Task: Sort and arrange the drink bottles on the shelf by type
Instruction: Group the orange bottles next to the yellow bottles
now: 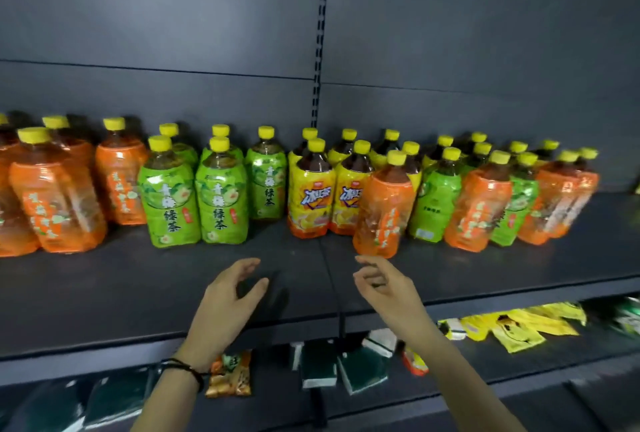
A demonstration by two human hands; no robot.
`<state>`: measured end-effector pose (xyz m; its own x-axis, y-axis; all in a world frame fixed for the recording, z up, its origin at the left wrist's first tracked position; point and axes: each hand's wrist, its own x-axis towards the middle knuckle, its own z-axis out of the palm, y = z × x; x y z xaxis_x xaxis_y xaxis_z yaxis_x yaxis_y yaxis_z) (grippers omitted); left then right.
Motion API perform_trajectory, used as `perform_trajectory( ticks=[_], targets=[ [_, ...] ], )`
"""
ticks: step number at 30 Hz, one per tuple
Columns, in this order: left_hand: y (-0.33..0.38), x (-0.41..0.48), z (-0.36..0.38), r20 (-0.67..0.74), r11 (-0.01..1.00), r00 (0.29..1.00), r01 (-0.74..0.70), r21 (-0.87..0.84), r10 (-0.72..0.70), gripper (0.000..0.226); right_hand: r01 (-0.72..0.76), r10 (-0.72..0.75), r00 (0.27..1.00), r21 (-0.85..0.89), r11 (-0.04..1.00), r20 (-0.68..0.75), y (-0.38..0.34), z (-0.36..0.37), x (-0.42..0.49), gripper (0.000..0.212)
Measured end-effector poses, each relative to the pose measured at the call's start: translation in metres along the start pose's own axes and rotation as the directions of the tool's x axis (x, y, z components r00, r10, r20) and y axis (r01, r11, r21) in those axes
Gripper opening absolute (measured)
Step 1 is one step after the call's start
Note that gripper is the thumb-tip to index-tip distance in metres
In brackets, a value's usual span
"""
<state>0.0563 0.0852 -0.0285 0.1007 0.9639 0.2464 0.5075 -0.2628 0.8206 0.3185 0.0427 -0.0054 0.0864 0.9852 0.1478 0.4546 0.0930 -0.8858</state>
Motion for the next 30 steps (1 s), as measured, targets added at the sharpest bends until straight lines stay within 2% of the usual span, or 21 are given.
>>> perform_trajectory(
  ticks=[5,10,16,20,23,30],
  targets=[
    [0.054,-0.001,0.085,0.036,0.995,0.999,0.029,-0.098,-0.026,0.038,-0.039,0.039,0.999,0.004,0.999,-0.03,0.036,-0.08,-0.003,0.026],
    [0.084,0.007,0.138,0.068,0.992,0.998,0.028,-0.126,-0.02,0.047,-0.056,0.058,0.996,0.029,0.998,-0.063,0.061,-0.122,0.011,0.028],
    [0.099,0.052,0.158,-0.029,0.981,0.998,0.043,-0.188,-0.049,0.067,-0.067,0.073,0.993,0.063,0.996,-0.093,0.078,-0.135,0.049,0.032],
    [0.111,0.086,0.174,-0.025,0.957,0.999,0.027,-0.288,-0.036,0.091,-0.048,0.057,0.992,0.082,0.996,-0.113,0.083,-0.142,0.079,0.038],
    [0.122,0.105,0.192,-0.025,0.92,0.999,0.01,-0.391,-0.021,0.097,-0.003,0.013,0.995,0.1,0.995,-0.098,0.081,-0.148,0.099,0.041],
    [0.113,0.124,0.213,-0.11,0.953,0.992,0.029,-0.3,-0.065,0.106,0.06,-0.063,0.998,0.16,0.985,0.011,0.081,-0.145,0.123,0.044]
  ],
)
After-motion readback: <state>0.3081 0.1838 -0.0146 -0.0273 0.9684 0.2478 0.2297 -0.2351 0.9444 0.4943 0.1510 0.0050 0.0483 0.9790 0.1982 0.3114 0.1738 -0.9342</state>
